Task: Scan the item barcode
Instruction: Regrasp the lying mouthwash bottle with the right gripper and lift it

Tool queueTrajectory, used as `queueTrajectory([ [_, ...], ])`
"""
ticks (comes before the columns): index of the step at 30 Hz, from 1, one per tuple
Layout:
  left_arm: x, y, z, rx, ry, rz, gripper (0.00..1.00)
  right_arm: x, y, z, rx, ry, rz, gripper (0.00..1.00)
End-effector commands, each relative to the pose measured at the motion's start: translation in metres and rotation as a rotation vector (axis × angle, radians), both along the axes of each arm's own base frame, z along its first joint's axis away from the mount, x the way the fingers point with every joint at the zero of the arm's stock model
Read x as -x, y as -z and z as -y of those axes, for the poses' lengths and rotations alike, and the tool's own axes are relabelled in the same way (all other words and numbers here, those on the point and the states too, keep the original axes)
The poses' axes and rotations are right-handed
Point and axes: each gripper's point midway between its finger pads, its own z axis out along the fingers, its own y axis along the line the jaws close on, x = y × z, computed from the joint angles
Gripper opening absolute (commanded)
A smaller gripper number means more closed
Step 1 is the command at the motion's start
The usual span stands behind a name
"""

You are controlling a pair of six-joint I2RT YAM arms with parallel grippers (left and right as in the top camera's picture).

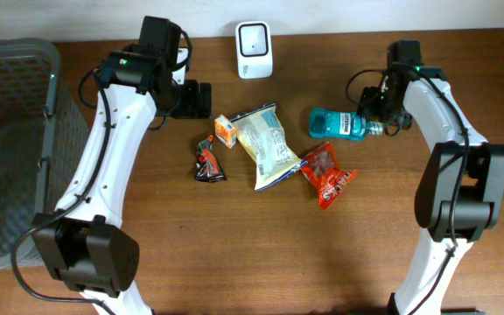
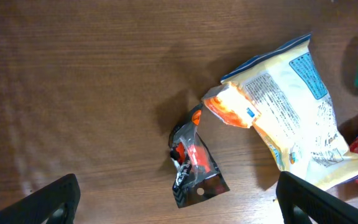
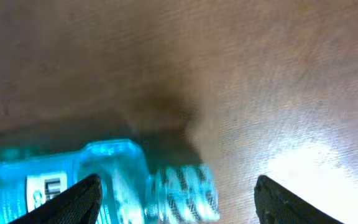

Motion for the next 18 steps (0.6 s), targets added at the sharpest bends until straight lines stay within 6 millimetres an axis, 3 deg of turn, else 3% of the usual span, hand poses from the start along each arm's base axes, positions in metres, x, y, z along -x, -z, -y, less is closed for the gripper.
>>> queueTrajectory([
  [1, 0.000, 0.001, -0.002, -0.013, 0.009, 0.000, 0.99, 0.012, 0.016, -0.007, -0.022, -0.001, -0.068, 0.78],
  [3, 0.000, 0.001, -0.002, -0.013, 0.010, 0.000, 0.99, 0.023, 0.020, -0.016, -0.066, -0.016, -0.112, 0.78],
  [5, 0.000, 0.001, -0.002, -0.013, 0.010, -0.001, 0.99, 0.033, 0.019, -0.038, -0.159, -0.093, -0.149, 0.78],
  [10, 0.000, 0.001, -0.002, -0.013, 0.009, 0.000, 0.99, 0.073, 0.012, -0.072, -0.218, -0.147, -0.298, 0.78],
  [12, 0.000, 0.001, -0.002, -0.013, 0.009, 0.000, 0.99, 0.068, -0.003, -0.078, -0.203, -0.180, -0.258, 0.79],
  [15, 0.000, 0.001, -0.002, -0.013, 0.010, -0.001, 0.99, 0.046, -0.048, -0.096, -0.159, -0.369, -0.113, 0.88],
  [18, 0.000, 0.001, -0.002, -0.013, 0.010, 0.000, 0.99, 0.040, -0.046, -0.121, -0.113, -0.572, -0.068, 0.94],
])
